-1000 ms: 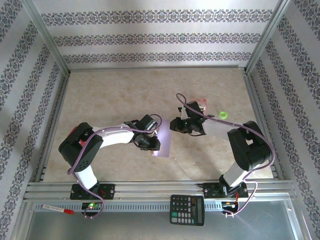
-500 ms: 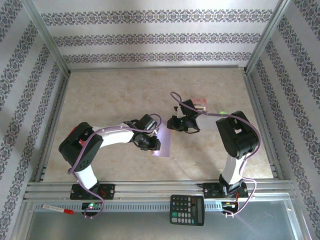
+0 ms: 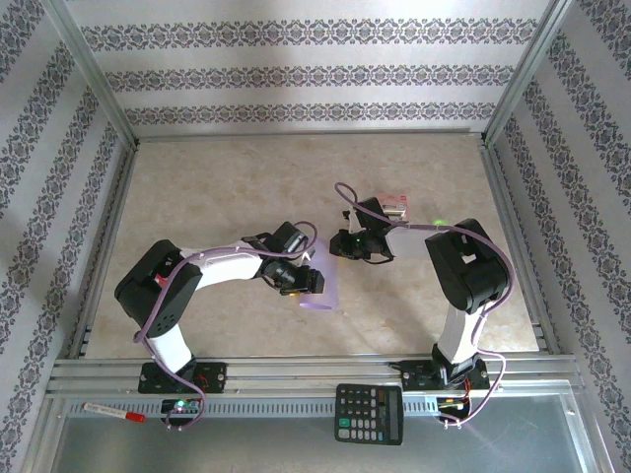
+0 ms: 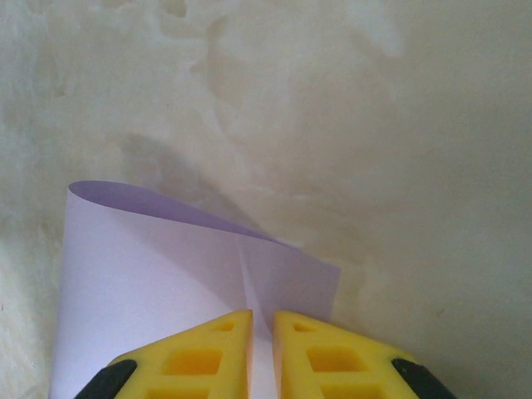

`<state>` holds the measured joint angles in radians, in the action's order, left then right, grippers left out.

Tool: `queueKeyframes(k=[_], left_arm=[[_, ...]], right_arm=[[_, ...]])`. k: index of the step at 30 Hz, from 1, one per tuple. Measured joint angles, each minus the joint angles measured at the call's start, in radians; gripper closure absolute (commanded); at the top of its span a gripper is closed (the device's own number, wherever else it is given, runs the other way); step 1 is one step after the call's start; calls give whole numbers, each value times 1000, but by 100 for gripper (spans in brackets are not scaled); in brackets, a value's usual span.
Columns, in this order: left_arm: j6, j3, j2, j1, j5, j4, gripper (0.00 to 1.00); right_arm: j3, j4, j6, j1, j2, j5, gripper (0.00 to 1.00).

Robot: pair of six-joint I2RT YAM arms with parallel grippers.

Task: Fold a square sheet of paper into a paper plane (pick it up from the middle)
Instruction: First fold in half a square sheet of paper at the center of the table.

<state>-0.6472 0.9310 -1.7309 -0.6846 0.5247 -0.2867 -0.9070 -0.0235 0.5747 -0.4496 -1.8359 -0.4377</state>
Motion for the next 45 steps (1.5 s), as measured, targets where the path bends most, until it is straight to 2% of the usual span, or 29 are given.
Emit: queueKeyframes(k=[5, 11, 22, 30, 45], left_arm=[[1, 18, 0, 23, -16, -17, 33], [12, 79, -42, 39, -55, -48, 36], [53, 188, -119, 39, -107, -151, 63], [65, 186, -122, 45, -116, -159, 74], [68, 177, -121, 52, -102, -150, 71]], right_arm=[[3, -5, -3, 0, 0, 0, 84], [4, -8, -3, 0, 0, 0, 84], [5, -8, -3, 0, 0, 0, 84], [5, -6, -7, 0, 7, -6, 77], [61, 132, -60, 49, 239, 5, 74]])
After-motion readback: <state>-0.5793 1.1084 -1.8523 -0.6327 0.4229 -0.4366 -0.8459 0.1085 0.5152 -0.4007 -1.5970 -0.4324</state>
